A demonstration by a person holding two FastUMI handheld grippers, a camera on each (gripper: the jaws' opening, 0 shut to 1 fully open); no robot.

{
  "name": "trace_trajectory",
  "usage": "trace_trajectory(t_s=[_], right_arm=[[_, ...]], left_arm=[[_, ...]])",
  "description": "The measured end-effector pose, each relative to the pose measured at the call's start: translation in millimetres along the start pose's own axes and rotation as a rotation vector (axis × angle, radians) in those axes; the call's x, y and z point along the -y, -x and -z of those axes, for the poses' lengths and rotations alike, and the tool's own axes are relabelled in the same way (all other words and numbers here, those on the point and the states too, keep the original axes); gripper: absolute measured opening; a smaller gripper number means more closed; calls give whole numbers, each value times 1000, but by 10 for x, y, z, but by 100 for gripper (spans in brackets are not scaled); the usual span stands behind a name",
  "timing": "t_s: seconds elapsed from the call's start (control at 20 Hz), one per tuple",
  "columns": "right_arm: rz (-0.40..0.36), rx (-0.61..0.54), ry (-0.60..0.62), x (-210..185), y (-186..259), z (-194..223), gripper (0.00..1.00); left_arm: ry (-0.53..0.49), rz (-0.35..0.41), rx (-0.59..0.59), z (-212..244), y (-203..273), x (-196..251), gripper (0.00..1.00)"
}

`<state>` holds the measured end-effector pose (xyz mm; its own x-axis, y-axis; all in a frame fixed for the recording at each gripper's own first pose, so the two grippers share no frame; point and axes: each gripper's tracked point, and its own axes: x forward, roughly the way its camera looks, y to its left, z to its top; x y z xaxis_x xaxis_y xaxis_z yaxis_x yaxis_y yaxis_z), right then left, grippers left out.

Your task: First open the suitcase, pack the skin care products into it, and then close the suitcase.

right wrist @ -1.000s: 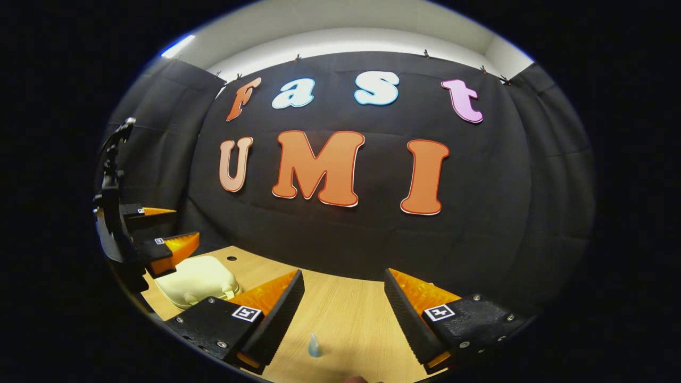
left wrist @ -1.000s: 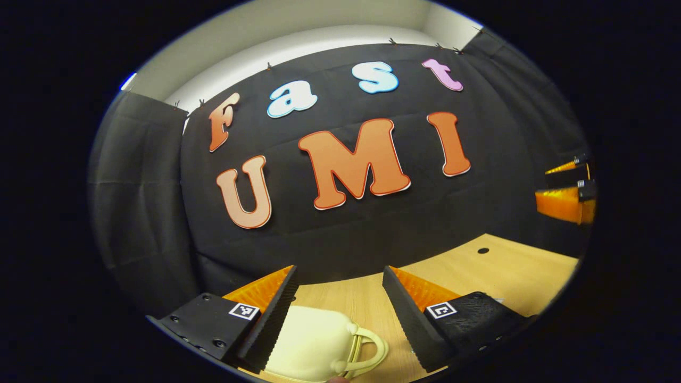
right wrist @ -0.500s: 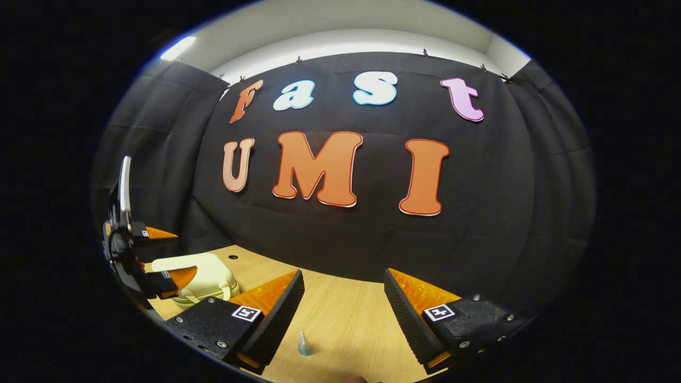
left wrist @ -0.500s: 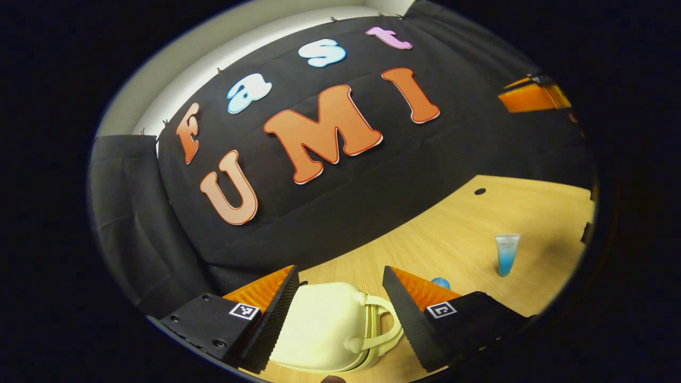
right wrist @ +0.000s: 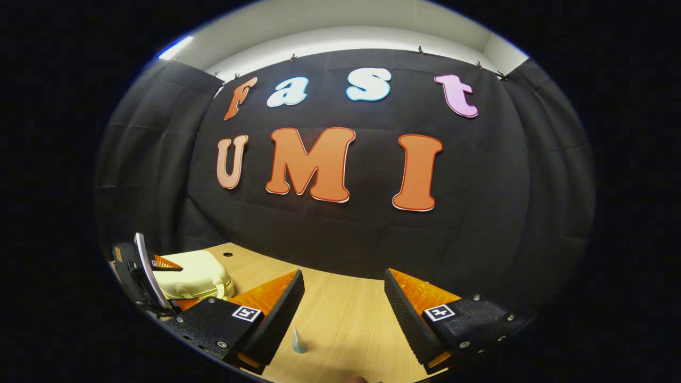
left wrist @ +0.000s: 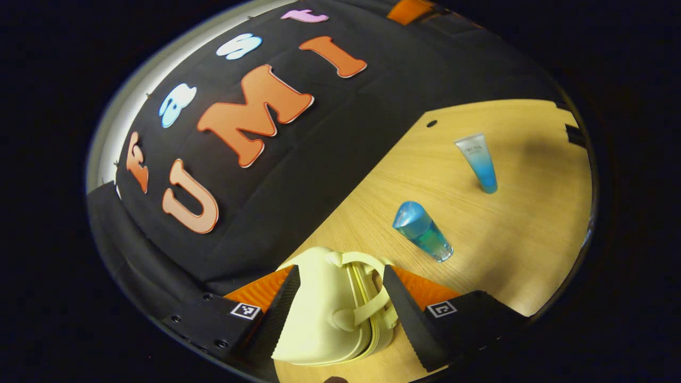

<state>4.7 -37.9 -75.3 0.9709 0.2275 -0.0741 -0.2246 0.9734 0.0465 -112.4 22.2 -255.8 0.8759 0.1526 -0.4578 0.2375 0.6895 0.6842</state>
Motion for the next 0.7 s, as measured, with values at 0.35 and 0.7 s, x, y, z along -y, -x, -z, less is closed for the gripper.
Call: trace_trajectory(t_s=[0.35, 0.7], right_arm=[[54, -8, 2, 77, -55, 13, 95], [91, -15, -2, 79, -78, 53, 95]], left_arm=[[-162, 82, -71, 377, -227, 229, 97], [-348, 90, -111, 583, -389, 271, 72]])
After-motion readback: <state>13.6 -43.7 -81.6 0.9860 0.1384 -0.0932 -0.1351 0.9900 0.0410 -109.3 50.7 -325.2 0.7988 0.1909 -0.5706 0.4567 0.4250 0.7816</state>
